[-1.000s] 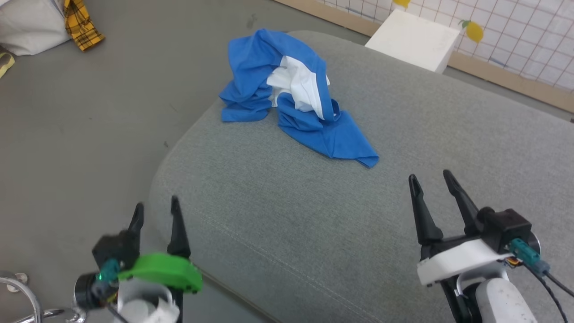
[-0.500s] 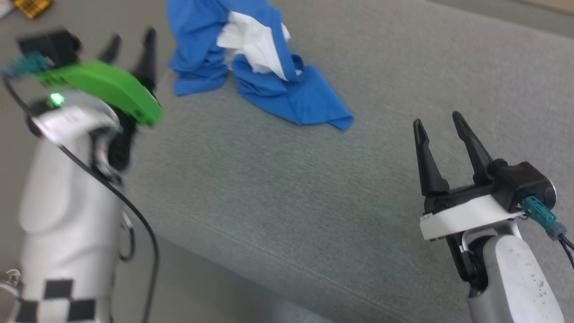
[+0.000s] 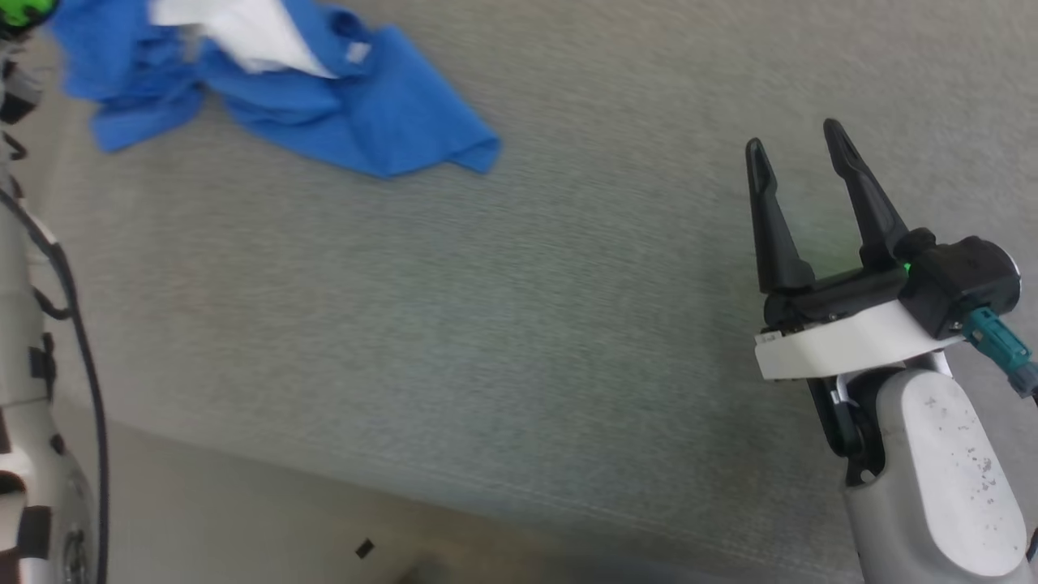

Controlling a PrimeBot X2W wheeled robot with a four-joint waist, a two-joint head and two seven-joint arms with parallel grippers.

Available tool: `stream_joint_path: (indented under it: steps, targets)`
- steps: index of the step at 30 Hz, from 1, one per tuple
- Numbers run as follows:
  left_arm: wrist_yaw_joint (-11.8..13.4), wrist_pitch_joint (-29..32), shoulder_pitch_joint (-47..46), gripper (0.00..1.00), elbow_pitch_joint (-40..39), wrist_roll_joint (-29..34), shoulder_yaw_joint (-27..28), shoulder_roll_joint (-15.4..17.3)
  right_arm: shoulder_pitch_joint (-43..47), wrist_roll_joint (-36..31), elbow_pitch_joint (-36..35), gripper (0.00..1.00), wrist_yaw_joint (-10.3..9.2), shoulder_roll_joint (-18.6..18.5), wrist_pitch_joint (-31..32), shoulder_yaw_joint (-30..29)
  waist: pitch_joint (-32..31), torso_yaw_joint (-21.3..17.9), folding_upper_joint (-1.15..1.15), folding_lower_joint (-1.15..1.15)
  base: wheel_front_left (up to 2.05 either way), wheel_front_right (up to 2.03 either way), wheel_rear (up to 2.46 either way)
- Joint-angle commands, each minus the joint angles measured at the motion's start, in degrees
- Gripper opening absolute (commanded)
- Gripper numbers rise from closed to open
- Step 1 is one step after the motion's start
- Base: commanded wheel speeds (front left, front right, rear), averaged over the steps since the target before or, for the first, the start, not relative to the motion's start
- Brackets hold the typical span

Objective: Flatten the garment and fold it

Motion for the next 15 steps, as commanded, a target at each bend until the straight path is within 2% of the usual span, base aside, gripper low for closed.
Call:
stream_joint_path:
  steps: [1, 7, 15]
  targets:
    - [0.8, 0.9, -0.8, 1.00, 0.3, -0.2, 0.4, 0.7, -1.0, 0.4, -0.2, 1.00, -0.09, -0.1, -0.6, 0.2, 8.0, -8.0, 0.00, -0.02, 0.00, 0.00, 0.00]
    - [4.2, 6.1, 0.1, 1.00, 1.8, -0.4, 1.0, 2.7, -2.1, 0.8, -0.1, 1.00, -0.09, -0.1, -1.4, 0.7, 10.6, -10.3, 0.00, -0.02, 0.00, 0.00, 0.00]
    - [8.3, 11.2, 7.0, 1.00, 3.0, 1.1, 0.2, 4.4, -3.1, 1.7, 0.2, 1.00, -0.09, -0.1, -2.2, 1.2, 12.4, -11.9, 0.00, -0.02, 0.00, 0.00, 0.00]
